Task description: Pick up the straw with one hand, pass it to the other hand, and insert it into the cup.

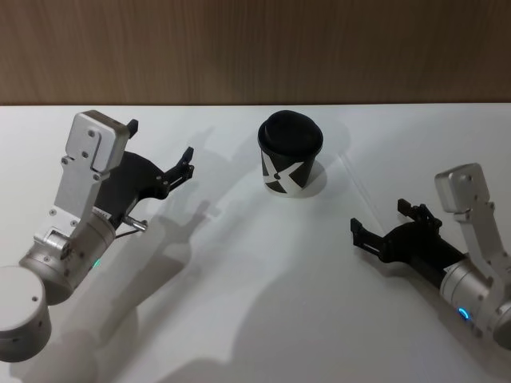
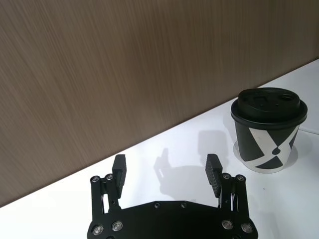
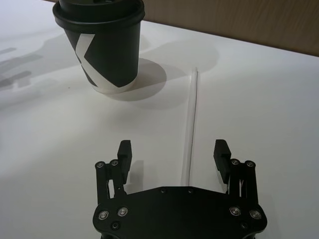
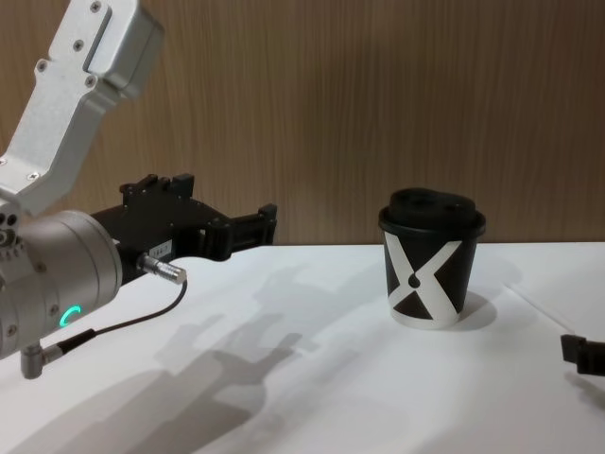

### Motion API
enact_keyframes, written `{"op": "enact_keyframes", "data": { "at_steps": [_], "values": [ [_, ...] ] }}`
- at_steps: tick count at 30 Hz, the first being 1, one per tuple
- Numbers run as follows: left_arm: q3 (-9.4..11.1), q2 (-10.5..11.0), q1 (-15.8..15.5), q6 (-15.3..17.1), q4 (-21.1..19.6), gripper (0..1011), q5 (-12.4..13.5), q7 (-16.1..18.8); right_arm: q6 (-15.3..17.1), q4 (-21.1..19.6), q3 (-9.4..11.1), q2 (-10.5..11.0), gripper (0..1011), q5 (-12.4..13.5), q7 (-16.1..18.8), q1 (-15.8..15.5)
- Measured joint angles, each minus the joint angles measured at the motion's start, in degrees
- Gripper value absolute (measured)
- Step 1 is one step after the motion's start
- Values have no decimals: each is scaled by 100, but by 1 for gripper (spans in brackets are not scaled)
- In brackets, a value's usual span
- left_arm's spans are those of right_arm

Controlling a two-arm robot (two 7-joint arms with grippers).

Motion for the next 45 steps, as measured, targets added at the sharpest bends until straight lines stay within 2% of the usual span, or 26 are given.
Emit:
{"op": "enact_keyframes", "data": {
  "at_steps": [34, 42, 45],
  "values": [
    [0, 0, 0, 0, 0, 1000, 0, 0, 122, 120, 118, -65, 1000, -82, 181, -53],
    [0, 0, 0, 0, 0, 1000, 0, 0, 131, 123, 131, -77, 841, -93, 191, -59],
    [1, 0, 0, 0, 0, 1000, 0, 0, 138, 124, 135, -79, 732, -96, 196, -61]
  ]
}}
